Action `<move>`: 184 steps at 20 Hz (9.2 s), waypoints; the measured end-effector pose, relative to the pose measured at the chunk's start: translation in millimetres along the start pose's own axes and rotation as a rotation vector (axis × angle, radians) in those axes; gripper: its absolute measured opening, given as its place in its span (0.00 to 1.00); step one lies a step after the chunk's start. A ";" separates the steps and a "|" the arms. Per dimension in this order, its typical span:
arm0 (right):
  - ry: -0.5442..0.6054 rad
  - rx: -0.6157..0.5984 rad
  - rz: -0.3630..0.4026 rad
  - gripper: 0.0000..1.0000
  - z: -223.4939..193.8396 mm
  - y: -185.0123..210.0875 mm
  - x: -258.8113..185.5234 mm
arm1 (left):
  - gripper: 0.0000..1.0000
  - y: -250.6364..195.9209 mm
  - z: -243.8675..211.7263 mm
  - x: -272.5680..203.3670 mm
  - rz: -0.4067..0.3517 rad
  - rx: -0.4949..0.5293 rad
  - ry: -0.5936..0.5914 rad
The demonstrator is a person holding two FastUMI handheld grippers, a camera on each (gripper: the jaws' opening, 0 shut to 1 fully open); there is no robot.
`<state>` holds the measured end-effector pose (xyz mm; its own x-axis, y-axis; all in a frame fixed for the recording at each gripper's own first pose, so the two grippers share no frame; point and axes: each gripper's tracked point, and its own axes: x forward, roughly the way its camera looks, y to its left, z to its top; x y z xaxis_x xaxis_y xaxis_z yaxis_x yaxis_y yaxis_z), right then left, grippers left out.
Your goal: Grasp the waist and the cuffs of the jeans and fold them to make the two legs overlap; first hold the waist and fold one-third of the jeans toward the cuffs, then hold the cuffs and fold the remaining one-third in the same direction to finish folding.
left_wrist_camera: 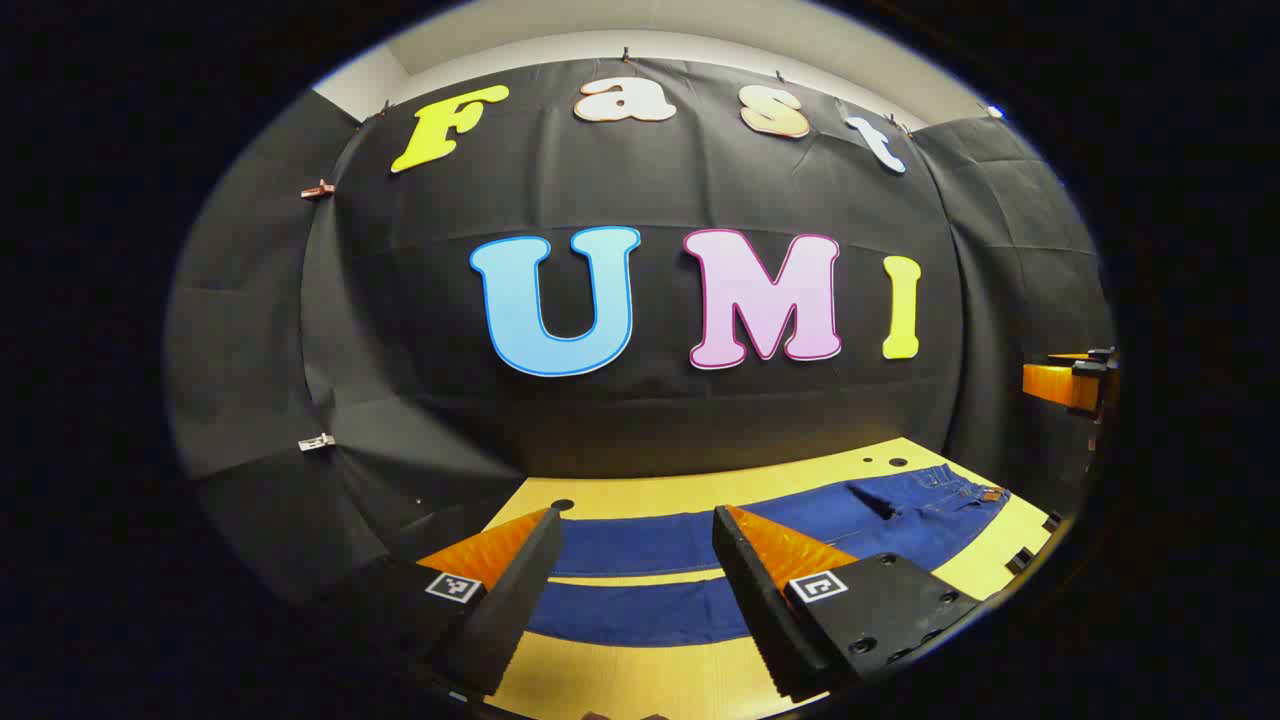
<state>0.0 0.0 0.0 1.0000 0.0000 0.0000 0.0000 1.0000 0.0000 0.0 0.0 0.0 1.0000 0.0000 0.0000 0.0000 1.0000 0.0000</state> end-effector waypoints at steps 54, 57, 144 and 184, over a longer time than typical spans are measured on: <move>0.258 -0.215 -0.269 0.96 -155.3 -156.4 55.8 | 0.77 171.9 -370.0 118.5 -0.629 1.414 0.587; 0.271 -0.371 -0.295 0.97 -164.8 -197.7 63.5 | 0.54 172.6 -374.4 117.1 -0.640 1.366 0.646; 0.594 0.576 -0.545 0.99 -175.7 -327.8 287.1 | 0.96 183.1 -34.8 196.7 0.029 -0.230 0.376; 0.053 0.404 0.109 0.07 -71.9 -291.1 256.4 | 0.97 106.9 -75.3 93.1 -0.107 -0.347 0.477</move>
<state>256.4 -291.1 -71.9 0.9927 0.1169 -0.0300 -0.0956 0.9138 0.3948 93.1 106.9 -75.3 0.8839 -0.1812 -0.4312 0.0203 0.9359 -0.3516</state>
